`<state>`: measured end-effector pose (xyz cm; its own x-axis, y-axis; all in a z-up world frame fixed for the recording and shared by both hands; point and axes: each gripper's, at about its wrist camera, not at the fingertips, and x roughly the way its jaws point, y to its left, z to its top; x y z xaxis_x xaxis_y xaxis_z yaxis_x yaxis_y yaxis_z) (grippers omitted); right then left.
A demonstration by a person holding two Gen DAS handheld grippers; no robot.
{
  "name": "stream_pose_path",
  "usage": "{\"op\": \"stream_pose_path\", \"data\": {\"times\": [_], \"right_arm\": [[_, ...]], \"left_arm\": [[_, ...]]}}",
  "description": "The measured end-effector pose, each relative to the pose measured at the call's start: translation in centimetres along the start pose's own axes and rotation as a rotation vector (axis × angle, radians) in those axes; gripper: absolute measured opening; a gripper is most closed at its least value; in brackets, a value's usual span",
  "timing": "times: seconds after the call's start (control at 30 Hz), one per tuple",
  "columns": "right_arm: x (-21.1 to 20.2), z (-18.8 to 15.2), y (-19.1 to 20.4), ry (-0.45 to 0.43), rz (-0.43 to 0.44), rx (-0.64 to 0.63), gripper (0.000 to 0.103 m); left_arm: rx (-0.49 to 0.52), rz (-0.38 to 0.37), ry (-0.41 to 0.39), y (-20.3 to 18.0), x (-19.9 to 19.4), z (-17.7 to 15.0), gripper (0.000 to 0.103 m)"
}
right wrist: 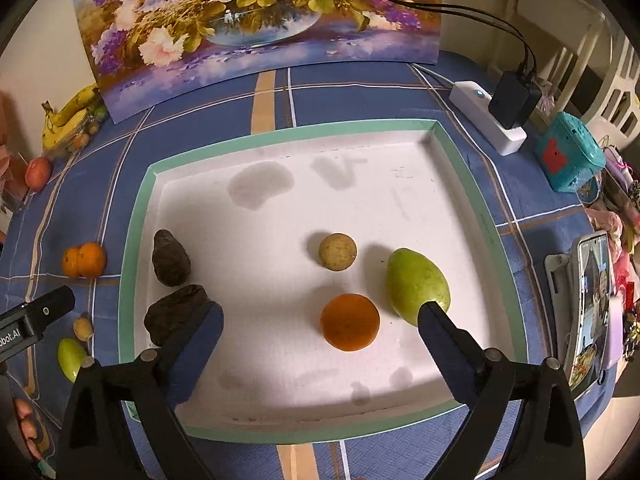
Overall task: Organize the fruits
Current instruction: 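Reach the left tool to the green apple while the right tool approaches the small brown kiwi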
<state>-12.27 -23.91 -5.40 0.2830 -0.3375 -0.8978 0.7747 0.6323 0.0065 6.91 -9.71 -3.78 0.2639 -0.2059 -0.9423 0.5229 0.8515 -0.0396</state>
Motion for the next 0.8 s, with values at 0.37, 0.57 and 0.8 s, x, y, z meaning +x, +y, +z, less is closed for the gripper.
{"op": "stream_pose_path", "data": {"times": [0.37,0.57,0.8], "right_arm": [[-1.3,0.2,0.4,-0.023,0.017,0.0,0.098],[-2.0,0.2,1.5,-0.021,0.019,-0.028,0.098],[-2.3,-0.1,3.2,-0.003,0.047,-0.028,0.098]], "left_arm": [[0.029,0.016,-0.016,1.0,-1.5,0.1,0.103],[-0.002,0.015,-0.019,2.9,-1.9,0.0,0.103],[-0.043,0.015,0.01,5.1,-1.2,-1.0,0.103]]}}
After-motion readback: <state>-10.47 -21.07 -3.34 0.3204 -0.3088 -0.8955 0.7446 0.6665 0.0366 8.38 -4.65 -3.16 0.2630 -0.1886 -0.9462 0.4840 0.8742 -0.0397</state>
